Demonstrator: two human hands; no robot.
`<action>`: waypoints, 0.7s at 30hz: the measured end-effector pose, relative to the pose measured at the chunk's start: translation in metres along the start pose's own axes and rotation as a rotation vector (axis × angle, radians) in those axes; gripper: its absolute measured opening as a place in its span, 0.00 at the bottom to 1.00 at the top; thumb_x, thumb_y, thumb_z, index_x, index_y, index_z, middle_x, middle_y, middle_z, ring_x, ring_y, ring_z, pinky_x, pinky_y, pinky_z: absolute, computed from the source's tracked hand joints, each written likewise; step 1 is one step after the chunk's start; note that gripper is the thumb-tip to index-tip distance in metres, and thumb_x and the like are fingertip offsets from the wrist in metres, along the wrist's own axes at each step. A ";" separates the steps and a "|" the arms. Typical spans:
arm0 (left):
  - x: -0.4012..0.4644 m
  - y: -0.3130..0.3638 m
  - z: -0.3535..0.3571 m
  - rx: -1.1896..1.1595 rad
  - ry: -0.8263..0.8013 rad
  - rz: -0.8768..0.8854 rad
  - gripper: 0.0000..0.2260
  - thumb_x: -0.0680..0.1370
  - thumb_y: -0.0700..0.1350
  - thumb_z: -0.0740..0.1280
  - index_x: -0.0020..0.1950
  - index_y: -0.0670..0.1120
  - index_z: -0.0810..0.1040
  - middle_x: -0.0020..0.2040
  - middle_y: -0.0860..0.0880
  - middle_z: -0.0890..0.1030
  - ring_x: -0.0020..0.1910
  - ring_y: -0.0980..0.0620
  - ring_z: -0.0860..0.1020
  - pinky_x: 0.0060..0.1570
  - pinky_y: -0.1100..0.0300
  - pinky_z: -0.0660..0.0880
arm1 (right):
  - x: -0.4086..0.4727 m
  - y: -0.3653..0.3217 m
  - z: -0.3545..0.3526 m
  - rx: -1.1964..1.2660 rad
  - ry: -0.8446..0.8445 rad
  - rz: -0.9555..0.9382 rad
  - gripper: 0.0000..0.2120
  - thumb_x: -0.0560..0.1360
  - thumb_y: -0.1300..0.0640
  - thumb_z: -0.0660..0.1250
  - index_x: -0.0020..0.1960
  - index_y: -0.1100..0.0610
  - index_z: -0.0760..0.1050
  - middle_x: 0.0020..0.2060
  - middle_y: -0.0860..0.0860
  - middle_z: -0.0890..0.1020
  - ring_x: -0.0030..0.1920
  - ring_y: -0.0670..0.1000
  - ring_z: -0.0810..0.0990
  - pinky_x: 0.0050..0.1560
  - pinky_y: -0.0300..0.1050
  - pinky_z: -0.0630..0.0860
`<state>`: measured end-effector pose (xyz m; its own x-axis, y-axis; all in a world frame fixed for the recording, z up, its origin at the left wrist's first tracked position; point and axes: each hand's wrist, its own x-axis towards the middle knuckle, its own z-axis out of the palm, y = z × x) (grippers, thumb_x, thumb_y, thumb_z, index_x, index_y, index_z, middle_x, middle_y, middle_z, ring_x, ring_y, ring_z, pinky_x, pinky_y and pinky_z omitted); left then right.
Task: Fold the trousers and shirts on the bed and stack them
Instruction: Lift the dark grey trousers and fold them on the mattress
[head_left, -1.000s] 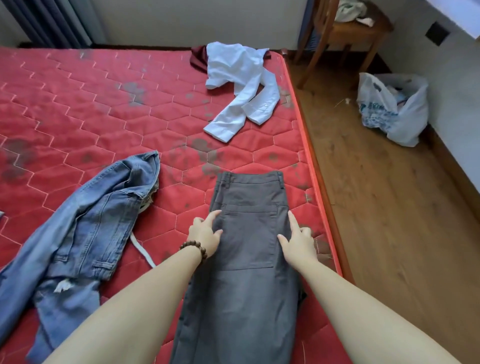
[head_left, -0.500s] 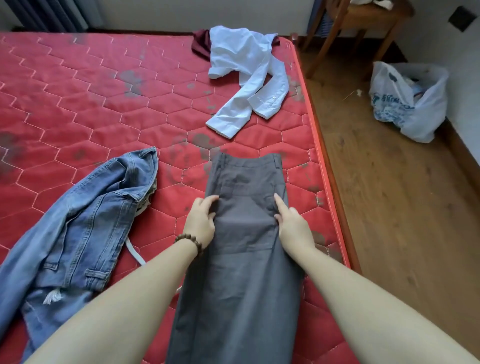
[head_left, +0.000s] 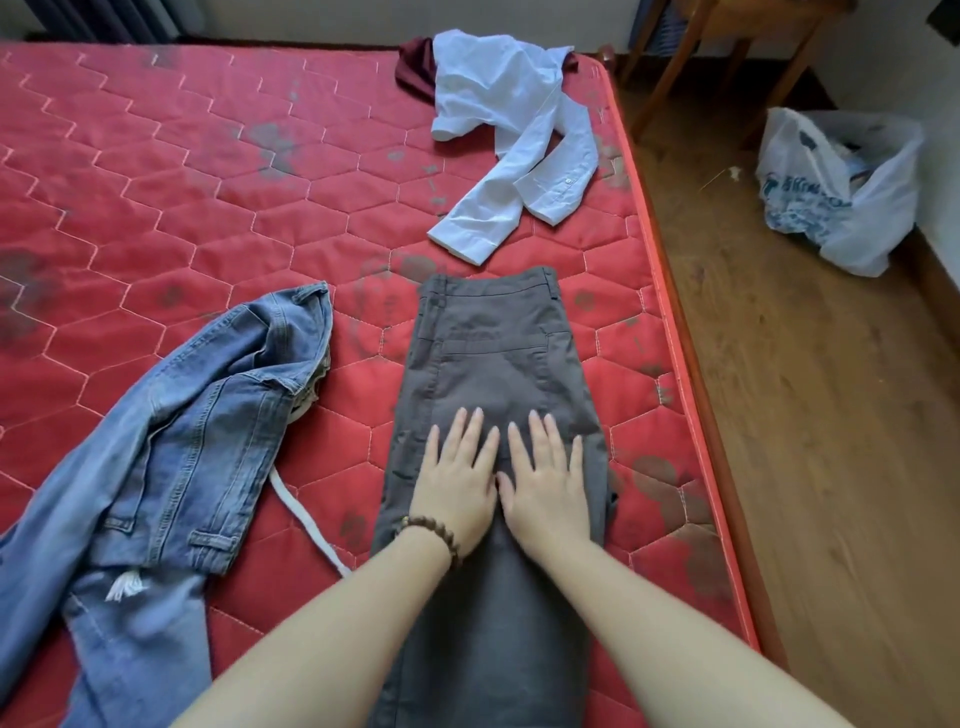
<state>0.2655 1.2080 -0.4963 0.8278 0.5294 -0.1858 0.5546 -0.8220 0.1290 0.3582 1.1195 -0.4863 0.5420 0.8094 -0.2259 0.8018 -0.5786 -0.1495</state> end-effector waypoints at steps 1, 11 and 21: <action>-0.008 0.004 0.006 0.003 -0.026 0.004 0.26 0.81 0.50 0.53 0.79 0.48 0.53 0.79 0.45 0.48 0.78 0.46 0.42 0.73 0.46 0.36 | -0.011 -0.004 0.006 -0.018 -0.015 0.005 0.29 0.80 0.48 0.57 0.78 0.53 0.55 0.78 0.56 0.51 0.78 0.56 0.46 0.74 0.62 0.40; -0.121 0.011 0.028 0.016 -0.054 0.001 0.27 0.75 0.54 0.61 0.73 0.50 0.68 0.74 0.43 0.66 0.74 0.41 0.63 0.69 0.37 0.61 | -0.120 -0.018 0.040 -0.121 0.007 0.015 0.29 0.76 0.42 0.50 0.75 0.51 0.63 0.75 0.58 0.62 0.75 0.61 0.59 0.70 0.67 0.53; -0.257 0.006 0.053 0.023 -0.075 0.071 0.28 0.76 0.55 0.55 0.76 0.51 0.63 0.77 0.43 0.61 0.76 0.40 0.58 0.68 0.37 0.55 | -0.243 -0.051 0.077 -0.073 -0.023 -0.029 0.30 0.76 0.39 0.53 0.76 0.47 0.60 0.77 0.55 0.58 0.76 0.60 0.54 0.70 0.69 0.52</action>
<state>0.0516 1.0557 -0.4993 0.8559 0.4531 -0.2491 0.4919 -0.8620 0.1223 0.1663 0.9442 -0.4979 0.5131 0.8226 -0.2450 0.8337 -0.5455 -0.0855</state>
